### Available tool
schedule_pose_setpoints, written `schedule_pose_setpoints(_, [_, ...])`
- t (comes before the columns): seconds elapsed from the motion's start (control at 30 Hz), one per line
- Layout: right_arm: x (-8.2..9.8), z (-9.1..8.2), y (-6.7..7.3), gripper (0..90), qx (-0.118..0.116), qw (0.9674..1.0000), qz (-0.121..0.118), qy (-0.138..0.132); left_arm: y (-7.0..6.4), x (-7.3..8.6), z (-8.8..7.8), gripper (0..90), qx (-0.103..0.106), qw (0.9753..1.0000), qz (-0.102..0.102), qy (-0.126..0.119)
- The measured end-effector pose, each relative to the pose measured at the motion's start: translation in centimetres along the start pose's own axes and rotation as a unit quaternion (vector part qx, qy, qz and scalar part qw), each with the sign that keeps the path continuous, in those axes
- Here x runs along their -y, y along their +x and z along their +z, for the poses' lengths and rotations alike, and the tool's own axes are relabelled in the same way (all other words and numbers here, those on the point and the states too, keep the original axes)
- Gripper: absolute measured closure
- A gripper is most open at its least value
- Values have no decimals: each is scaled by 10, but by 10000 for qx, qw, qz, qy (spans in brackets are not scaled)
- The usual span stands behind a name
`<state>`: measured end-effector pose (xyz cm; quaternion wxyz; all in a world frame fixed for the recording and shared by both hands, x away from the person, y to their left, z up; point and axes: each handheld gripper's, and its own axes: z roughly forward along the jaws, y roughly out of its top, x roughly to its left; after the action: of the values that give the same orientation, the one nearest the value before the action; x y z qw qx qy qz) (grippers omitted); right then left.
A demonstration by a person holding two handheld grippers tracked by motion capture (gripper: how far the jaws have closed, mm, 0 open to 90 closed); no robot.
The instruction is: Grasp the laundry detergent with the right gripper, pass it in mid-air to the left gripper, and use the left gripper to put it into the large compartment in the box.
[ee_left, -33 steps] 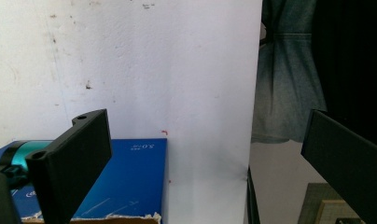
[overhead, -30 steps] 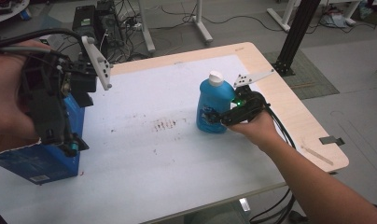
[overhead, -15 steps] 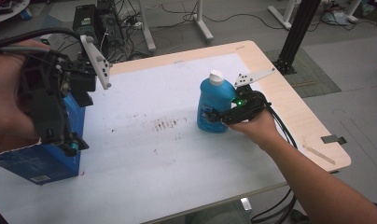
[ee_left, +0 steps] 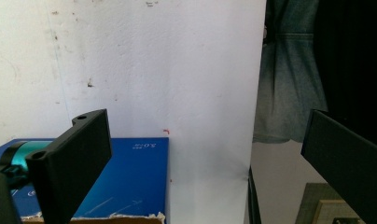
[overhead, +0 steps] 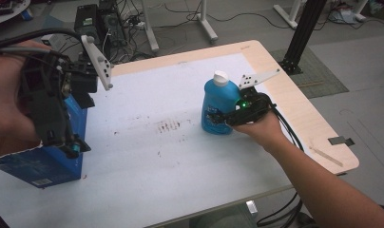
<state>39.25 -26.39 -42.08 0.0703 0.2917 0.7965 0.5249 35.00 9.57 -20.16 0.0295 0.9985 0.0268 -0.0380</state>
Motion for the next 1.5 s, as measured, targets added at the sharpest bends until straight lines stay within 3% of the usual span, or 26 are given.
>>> schedule_pose_setpoints(0.37, [-5,-3,7,448,104,9990,-433,75,-1,1,-2,17,-4,10000,7,-53])
schedule_pose_setpoints(0.8, [-30,-2,42,451,-342,9949,-936,156,-3,-5,-3,17,-47,9999,37,-86])
schedule_pose_setpoints(1.23, [-50,6,65,450,-690,9904,-1165,282,-8,-8,-6,17,-90,9999,16,-87])
schedule_pose_setpoints(1.5, [-60,11,84,451,-970,9844,-1407,412,-8,-15,-4,17,-108,9999,55,-65])
